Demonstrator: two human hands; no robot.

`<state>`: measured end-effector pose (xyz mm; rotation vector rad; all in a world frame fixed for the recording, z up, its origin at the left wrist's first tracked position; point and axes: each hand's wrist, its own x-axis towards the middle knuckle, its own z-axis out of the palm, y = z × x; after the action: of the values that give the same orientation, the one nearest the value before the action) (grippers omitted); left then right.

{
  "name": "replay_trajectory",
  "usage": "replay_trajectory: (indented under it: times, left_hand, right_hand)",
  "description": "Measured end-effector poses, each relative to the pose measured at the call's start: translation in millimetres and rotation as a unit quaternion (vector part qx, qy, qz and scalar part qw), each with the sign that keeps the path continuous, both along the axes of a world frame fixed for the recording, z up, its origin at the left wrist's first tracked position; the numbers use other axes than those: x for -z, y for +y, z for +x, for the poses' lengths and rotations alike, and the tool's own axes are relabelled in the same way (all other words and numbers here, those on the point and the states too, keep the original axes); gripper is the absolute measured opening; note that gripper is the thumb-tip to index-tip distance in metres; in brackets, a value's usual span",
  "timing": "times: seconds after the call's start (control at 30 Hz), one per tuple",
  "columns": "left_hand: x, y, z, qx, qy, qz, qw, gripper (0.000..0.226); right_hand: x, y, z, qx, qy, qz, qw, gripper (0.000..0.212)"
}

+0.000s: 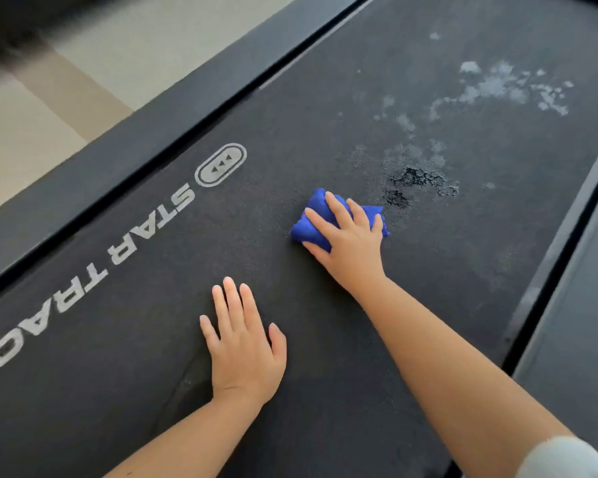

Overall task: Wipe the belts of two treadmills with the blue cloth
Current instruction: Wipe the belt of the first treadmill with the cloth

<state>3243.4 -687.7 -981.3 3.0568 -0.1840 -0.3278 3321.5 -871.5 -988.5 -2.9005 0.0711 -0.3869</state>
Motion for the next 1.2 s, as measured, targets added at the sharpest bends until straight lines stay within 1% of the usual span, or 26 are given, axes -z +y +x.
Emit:
replay_trajectory:
  times: [0.07,0.1,0.17,0.27,0.37,0.43,0.47,0.53,0.6,0.67,0.7,0.77,0.9,0.97,1.03,1.1,1.13,1.2]
  left_hand:
    - [-2,-1,0,0.0,0.0,0.001,1.0,0.07]
    - [-2,-1,0,0.001,-0.001,0.002,1.0,0.07]
    - [-1,-1,0,0.003,-0.003,-0.001,1.0,0.07]
    - [0,-1,0,0.005,-0.013,-0.008,1.0,0.07]
    - [1,0,-1,0.008,-0.024,-0.01,1.0,0.069]
    - [2,0,-1,0.007,-0.032,-0.007,0.999,0.07]
    - [2,0,-1,0.007,-0.034,-0.004,0.999,0.07]
    - [3,0,-1,0.006,-0.041,0.001,0.999,0.069]
    - [4,0,-1,0.007,-0.043,0.005,0.999,0.069]
    - [4,0,-1,0.006,-0.045,0.009,0.999,0.069]
    - [3,0,-1,0.007,-0.045,0.011,0.999,0.069]
    - [3,0,-1,0.008,-0.045,0.01,0.999,0.069]
    - [4,-1,-2,0.005,-0.049,0.002,0.999,0.069]
    - [4,-1,-3,0.004,-0.049,-0.002,0.999,0.07]
    - [3,-1,-3,0.004,-0.049,-0.003,0.999,0.07]
    - [2,-1,-3,0.005,-0.05,0.0,0.999,0.07]
    - [1,-1,-3,0.006,-0.049,0.003,0.999,0.07]
    - [2,-1,-3,0.005,-0.048,0.009,0.999,0.07]
  right_hand:
    - [-4,3,14,0.036,0.008,0.006,0.999,0.044]
    - [-4,5,9,0.032,0.001,0.004,0.999,0.045]
    - [1,9,-22,-0.018,-0.023,-0.005,1.0,0.047]
    - [7,7,-84,-0.129,-0.049,-0.014,0.99,0.047]
    - [10,-2,-98,-0.177,-0.062,-0.022,0.982,0.045]
    - [11,-11,-74,-0.16,-0.052,-0.023,0.986,0.046]
    - [12,-18,-55,-0.128,-0.046,-0.027,0.99,0.047]
    - [9,-35,-16,-0.032,-0.037,-0.026,0.998,0.047]
    - [0,-51,15,0.063,0.009,0.01,0.998,0.047]
    - [-1,-60,30,0.103,0.068,0.047,0.991,0.05]
    - [-2,-59,27,0.1,0.068,0.049,0.991,0.05]
    - [-2,-51,2,0.067,0.022,0.018,0.997,0.049]
    - [7,-22,-95,-0.027,-0.028,-0.003,0.999,0.046]
    - [9,-15,-124,-0.08,-0.045,-0.012,0.996,0.044]
    - [10,-20,-126,-0.11,-0.049,-0.024,0.992,0.043]
    - [10,-29,-109,-0.119,-0.044,-0.025,0.992,0.045]
    - [11,-35,-97,-0.11,-0.036,-0.033,0.993,0.046]
    - [9,-50,-68,-0.047,-0.015,-0.041,0.998,0.048]
